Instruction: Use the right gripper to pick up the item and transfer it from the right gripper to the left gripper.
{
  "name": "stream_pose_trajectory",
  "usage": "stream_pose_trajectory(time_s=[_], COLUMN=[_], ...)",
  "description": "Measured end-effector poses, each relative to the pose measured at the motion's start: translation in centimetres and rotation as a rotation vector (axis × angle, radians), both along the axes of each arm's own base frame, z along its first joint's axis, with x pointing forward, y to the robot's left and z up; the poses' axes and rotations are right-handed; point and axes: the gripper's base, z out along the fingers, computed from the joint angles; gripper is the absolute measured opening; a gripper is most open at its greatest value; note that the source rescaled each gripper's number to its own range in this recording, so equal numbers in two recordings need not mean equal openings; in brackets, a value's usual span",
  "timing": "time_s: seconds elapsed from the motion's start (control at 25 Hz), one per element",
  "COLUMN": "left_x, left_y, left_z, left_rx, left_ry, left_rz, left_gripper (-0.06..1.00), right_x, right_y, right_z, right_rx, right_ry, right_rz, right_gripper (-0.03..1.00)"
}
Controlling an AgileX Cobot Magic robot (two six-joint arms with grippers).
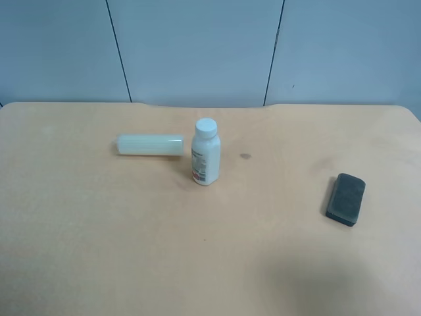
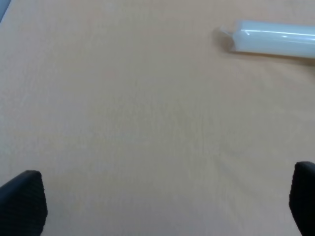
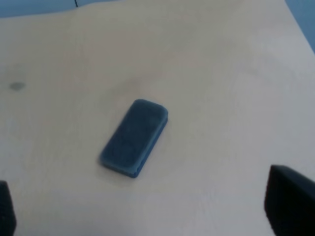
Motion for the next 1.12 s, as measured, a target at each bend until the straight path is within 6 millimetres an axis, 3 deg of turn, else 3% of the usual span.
stream_pose_trajectory(time_s=[1.12], left_x=[0.00], left_y=[0.00], left_z=[0.00], left_rx=[0.000], left_ry=[0.000], left_rz=[0.000], left_gripper=[1.00], right_x=[0.10], right_y=[-0.03], right_z=[0.12], right_rx=[0.025], right_ry=[0.020], right_rz=[-0.018], right_gripper=[1.00])
